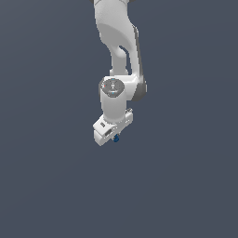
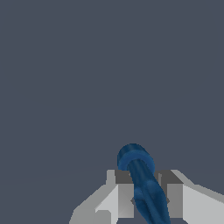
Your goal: Pick up the object and move it to a goal position.
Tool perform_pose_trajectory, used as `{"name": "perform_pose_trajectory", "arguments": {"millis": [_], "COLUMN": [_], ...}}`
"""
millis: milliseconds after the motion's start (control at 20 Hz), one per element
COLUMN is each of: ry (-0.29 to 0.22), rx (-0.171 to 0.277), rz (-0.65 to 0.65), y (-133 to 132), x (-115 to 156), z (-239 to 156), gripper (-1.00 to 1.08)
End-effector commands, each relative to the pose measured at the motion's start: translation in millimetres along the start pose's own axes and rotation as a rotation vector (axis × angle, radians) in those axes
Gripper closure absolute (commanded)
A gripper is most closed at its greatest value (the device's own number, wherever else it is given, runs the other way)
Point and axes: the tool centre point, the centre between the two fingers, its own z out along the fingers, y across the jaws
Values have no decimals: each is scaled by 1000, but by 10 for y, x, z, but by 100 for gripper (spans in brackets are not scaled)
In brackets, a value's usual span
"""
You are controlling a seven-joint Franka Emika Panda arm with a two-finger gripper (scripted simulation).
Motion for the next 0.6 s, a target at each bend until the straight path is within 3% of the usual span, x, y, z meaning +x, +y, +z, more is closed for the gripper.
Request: {"name": "perform_pose_trajectory", "arguments": {"millis": [0,550], "ry": [1,1], "rx": [0,1], "rz": [0,0], "y": [210,1137], "x": [-58,-291], "z": [-163,-859], "gripper": [108,108]}}
